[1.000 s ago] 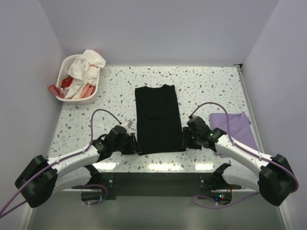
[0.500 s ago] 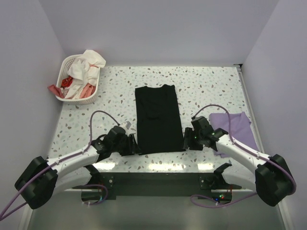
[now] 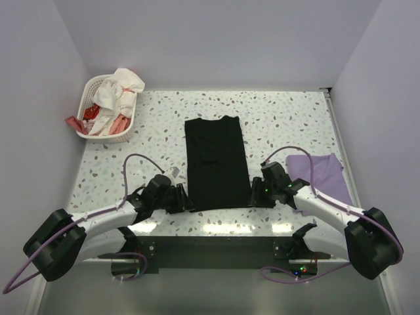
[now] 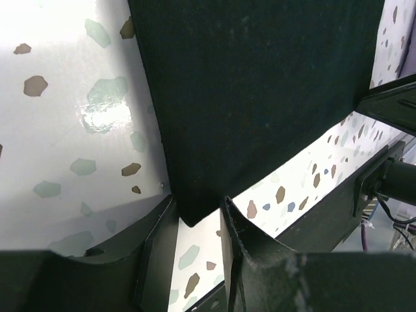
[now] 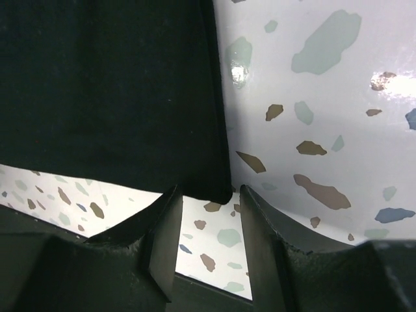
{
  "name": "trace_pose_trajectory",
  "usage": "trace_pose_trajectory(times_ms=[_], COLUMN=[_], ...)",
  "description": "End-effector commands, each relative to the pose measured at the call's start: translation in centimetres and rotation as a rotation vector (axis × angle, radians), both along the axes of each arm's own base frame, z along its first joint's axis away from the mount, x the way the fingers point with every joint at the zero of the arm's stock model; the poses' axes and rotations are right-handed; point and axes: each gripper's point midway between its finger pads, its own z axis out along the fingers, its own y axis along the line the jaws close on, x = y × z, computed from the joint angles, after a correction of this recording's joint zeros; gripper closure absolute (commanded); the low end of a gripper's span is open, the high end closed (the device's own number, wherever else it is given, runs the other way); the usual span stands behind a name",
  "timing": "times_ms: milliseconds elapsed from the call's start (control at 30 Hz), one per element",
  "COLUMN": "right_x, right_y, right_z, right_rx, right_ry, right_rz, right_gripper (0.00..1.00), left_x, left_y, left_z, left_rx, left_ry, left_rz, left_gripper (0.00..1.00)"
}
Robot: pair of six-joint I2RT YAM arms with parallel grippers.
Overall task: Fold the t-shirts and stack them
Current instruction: Fold the tshirt
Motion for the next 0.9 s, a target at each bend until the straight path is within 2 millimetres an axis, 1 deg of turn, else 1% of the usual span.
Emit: trace_pose_trajectory(times_ms=[0, 100, 200, 300, 333, 400, 433, 500, 533, 567, 600, 667, 700, 767, 800, 867], right_x=[0.1, 0.3, 0.4, 0.3, 0.2, 0.0, -0.1, -0.4, -0.6, -0.8, -1.0, -1.6, -1.8, -2.6, -3.0, -3.8], right_y=[0.3, 0.6, 0.8, 1.0, 1.1, 1.2, 1.1, 1.1, 1.0, 1.0, 1.1, 0.9, 1.1, 0.8, 0.9, 0.8], right_z=[-0.6, -1.1, -1.3, -1.4, -1.3, -1.0, -0.9, -0.3, -0.2, -0.1, 0.5, 0.6, 1.2, 1.1, 1.4, 1.7], right_rx=[0.026, 0.03, 0.04, 0.055, 0.062, 0.074, 0.077, 0.09, 0.094, 0.097, 0.117, 0.124, 0.144, 0.148, 0.163, 0.183], right_ry=[0.003, 0.004, 0.005, 0.008, 0.011, 0.005, 0.005, -0.007, -0.005, -0.002, -0.013, -0.005, -0.018, -0.001, 0.0, 0.002], right_rz=[-0.01, -0.015, -0.015, -0.012, -0.012, -0.009, -0.009, -0.004, 0.0, 0.001, 0.008, 0.009, 0.018, 0.018, 0.027, 0.033], right_gripper=[0.56, 0.57, 0.6, 0.71, 0.77, 0.83, 0.88, 0.93, 0.97, 0.98, 0.99, 1.0, 1.0, 1.0, 1.0, 1.0], left_x=[-1.0, -1.1, -1.4, -1.6, -1.7, -1.8, -1.8, -2.0, -1.9, -2.5, -2.5, -2.9, -3.0, -3.6, -3.5, -4.0], left_y=[1.8, 1.8, 1.6, 1.4, 1.3, 1.3, 1.3, 1.4, 1.3, 1.7, 1.6, 1.9, 1.8, 2.0, 1.9, 2.1], left_z=[-2.6, -2.9, -3.2, -3.2, -3.1, -2.9, -2.6, -2.4, -1.8, -2.1, -1.6, -1.5, -1.0, -0.8, -0.2, 0.0], left_rx=[0.086, 0.091, 0.09, 0.078, 0.074, 0.068, 0.056, 0.056, 0.039, 0.055, 0.042, 0.044, 0.029, 0.026, 0.007, 0.002], left_ry=[0.044, 0.048, 0.056, 0.063, 0.063, 0.068, 0.061, 0.067, 0.053, 0.074, 0.063, 0.074, 0.061, 0.075, 0.057, 0.068], left_rz=[0.027, 0.025, 0.023, 0.021, 0.017, 0.02, 0.024, 0.024, 0.025, 0.022, 0.019, 0.016, 0.013, 0.005, 0.003, -0.004], left_gripper=[0.63, 0.65, 0.67, 0.72, 0.75, 0.8, 0.85, 0.88, 0.9, 0.91, 0.93, 0.96, 0.98, 0.99, 1.0, 1.0])
